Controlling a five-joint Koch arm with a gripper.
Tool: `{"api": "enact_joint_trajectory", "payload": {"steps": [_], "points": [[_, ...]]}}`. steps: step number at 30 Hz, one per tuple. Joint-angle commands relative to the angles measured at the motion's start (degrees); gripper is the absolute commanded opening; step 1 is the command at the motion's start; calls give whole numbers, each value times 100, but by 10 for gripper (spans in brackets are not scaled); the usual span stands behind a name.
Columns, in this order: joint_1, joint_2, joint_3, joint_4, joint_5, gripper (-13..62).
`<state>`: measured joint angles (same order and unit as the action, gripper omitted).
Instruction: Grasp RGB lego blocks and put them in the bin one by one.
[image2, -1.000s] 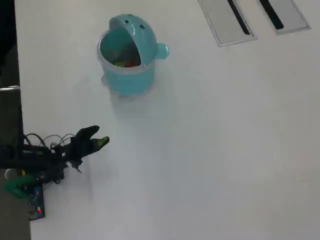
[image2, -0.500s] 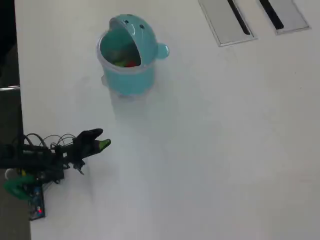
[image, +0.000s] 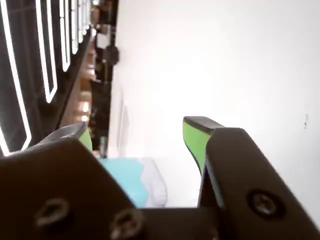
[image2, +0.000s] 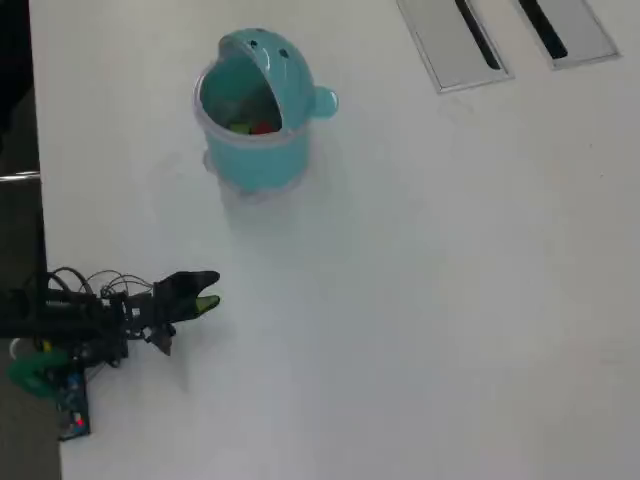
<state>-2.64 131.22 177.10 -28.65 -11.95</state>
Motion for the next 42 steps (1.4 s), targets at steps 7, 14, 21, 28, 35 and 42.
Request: {"api": "enact_joint_trajectory", "payload": {"steps": [7,14,21,28,35,42], "points": [[-9,466,466,536,167,343],[0,466,466,1125,185,343],[-18,466,466,1793,439,342],[-62,457,466,1872,448,342],[-26,404,457,1784,519,342],[-26,404,457,1775,519,342]]}}
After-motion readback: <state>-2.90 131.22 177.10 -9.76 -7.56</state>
